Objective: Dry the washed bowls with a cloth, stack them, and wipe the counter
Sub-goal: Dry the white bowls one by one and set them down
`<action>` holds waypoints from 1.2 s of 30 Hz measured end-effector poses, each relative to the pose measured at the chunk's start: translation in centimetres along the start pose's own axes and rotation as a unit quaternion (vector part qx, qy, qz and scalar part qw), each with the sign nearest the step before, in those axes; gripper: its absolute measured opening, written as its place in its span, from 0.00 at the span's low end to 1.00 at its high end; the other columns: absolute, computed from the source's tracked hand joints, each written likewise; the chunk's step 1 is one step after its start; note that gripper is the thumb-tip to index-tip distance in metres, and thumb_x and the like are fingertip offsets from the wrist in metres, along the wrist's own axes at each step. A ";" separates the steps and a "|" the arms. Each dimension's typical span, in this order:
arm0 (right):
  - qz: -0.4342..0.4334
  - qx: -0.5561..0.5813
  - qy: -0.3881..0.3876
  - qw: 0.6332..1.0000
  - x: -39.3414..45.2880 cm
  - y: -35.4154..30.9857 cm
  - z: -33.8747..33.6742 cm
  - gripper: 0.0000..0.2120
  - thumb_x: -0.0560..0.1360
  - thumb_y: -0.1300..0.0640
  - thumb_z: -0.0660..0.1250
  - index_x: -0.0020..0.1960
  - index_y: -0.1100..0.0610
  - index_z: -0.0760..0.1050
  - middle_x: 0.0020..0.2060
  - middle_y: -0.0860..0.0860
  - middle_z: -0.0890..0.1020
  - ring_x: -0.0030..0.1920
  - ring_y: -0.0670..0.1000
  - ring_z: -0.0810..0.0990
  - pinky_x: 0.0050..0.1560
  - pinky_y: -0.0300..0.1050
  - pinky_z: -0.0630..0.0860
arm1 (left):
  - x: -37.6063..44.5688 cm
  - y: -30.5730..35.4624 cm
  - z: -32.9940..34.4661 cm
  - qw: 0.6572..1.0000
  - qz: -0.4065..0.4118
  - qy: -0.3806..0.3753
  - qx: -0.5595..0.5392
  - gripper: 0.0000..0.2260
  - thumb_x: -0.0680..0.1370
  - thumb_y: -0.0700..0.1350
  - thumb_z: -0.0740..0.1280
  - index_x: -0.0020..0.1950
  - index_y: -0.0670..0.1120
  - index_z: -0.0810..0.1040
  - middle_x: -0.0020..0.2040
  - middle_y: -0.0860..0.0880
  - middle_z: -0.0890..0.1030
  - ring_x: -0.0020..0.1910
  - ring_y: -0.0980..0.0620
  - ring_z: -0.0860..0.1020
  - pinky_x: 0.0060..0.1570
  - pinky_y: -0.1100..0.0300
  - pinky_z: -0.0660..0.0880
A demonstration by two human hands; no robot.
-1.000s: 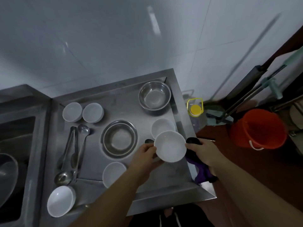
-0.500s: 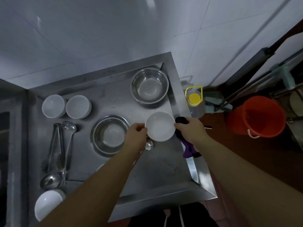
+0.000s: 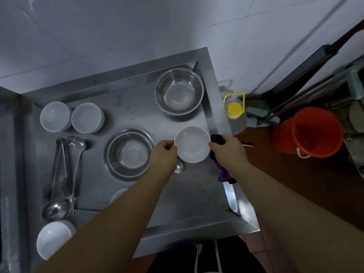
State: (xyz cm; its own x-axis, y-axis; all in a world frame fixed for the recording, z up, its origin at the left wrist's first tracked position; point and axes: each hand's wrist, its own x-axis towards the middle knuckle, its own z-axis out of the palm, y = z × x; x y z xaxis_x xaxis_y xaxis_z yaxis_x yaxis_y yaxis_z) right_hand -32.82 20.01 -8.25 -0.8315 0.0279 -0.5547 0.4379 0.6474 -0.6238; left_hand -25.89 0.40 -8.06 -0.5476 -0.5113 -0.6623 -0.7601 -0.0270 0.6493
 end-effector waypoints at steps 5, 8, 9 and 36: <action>0.001 0.018 -0.015 1.000 -0.3 0.2 -0.3 0.08 0.76 0.47 0.72 0.48 0.51 0.82 0.42 0.51 0.85 0.46 0.57 0.83 0.51 0.55 0.82 | -0.1 0.4 -0.2 1.000 -0.006 -0.003 0.013 0.07 0.80 0.43 0.67 0.52 0.54 0.82 0.50 0.50 0.86 0.49 0.46 0.86 0.56 0.44 0.84; -0.002 0.013 -0.011 1.000 -1.0 0.6 -1.1 0.09 0.75 0.45 0.72 0.45 0.51 0.82 0.42 0.51 0.85 0.46 0.56 0.83 0.49 0.53 0.80 | -0.9 0.2 -0.7 0.999 -0.001 0.002 0.036 0.09 0.79 0.46 0.68 0.57 0.52 0.82 0.51 0.49 0.86 0.50 0.44 0.86 0.56 0.44 0.84; 0.001 0.016 -0.011 1.000 -1.4 0.7 -1.4 0.10 0.75 0.45 0.72 0.44 0.52 0.81 0.41 0.51 0.85 0.45 0.56 0.83 0.47 0.52 0.79 | -1.4 0.0 -0.9 0.999 0.000 0.002 0.036 0.10 0.78 0.47 0.68 0.58 0.52 0.82 0.51 0.49 0.86 0.50 0.44 0.86 0.55 0.44 0.84; -0.057 -0.047 -0.157 0.985 -18.0 -1.1 12.9 0.04 0.77 0.49 0.70 0.50 0.45 0.76 0.39 0.43 0.83 0.35 0.35 0.81 0.29 0.35 0.71 | -7.8 -16.7 -19.0 0.956 0.024 0.027 0.292 0.17 0.80 0.44 0.68 0.69 0.45 0.77 0.64 0.44 0.78 0.59 0.42 0.80 0.60 0.49 0.78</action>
State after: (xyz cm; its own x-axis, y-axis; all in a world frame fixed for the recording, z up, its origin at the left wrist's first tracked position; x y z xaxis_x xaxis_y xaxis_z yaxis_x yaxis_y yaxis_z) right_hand -13.91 9.01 -4.70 -0.7206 -0.2763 -0.6359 0.3017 0.7009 -0.6464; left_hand -2.29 -11.48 -6.62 -0.5799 -0.5443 -0.6062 -0.8088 0.4740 0.3481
